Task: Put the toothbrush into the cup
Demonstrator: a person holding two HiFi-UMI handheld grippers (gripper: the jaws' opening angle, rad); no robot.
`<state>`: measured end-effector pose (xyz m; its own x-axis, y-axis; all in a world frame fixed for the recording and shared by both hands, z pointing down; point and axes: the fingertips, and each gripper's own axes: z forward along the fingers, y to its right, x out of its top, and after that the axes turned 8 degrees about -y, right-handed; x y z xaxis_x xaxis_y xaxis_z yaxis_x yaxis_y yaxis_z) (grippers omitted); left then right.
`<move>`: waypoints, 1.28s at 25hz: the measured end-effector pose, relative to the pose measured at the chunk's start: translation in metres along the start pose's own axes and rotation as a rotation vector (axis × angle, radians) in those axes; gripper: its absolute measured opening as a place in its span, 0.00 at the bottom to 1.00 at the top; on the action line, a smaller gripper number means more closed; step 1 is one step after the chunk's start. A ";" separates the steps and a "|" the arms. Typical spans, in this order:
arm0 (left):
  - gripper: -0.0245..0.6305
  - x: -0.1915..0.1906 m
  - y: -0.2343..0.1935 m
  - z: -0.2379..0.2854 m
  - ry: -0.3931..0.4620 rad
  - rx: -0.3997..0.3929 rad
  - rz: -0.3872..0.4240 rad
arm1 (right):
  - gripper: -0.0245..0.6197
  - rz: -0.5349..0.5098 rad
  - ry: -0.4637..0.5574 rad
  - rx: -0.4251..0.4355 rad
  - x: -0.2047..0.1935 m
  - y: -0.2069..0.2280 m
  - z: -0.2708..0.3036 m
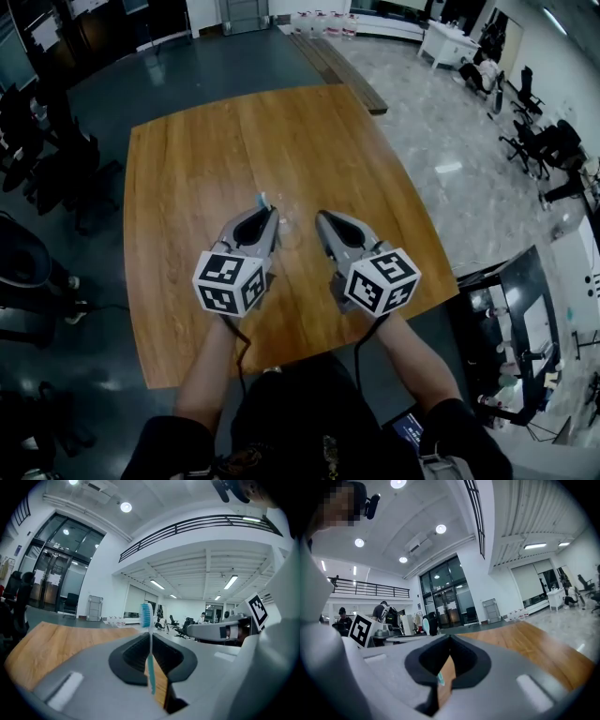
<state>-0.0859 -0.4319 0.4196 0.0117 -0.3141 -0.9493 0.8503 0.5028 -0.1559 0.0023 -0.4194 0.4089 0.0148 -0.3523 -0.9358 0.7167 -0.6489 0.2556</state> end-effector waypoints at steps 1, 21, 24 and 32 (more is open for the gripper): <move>0.08 -0.001 -0.002 0.004 -0.004 0.018 -0.002 | 0.04 0.001 -0.007 0.014 0.000 0.004 0.003; 0.07 -0.044 -0.088 0.087 -0.007 0.264 -0.137 | 0.04 0.011 -0.143 0.130 -0.025 0.054 0.039; 0.08 -0.061 -0.092 0.098 -0.028 0.280 -0.167 | 0.04 0.013 -0.162 0.127 -0.034 0.065 0.039; 0.08 -0.096 -0.091 0.101 -0.102 0.338 -0.191 | 0.04 0.020 -0.180 0.135 -0.046 0.069 0.039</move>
<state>-0.1113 -0.5292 0.5529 -0.1256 -0.4632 -0.8773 0.9672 0.1396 -0.2122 0.0235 -0.4739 0.4794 -0.1057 -0.4728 -0.8748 0.6171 -0.7210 0.3151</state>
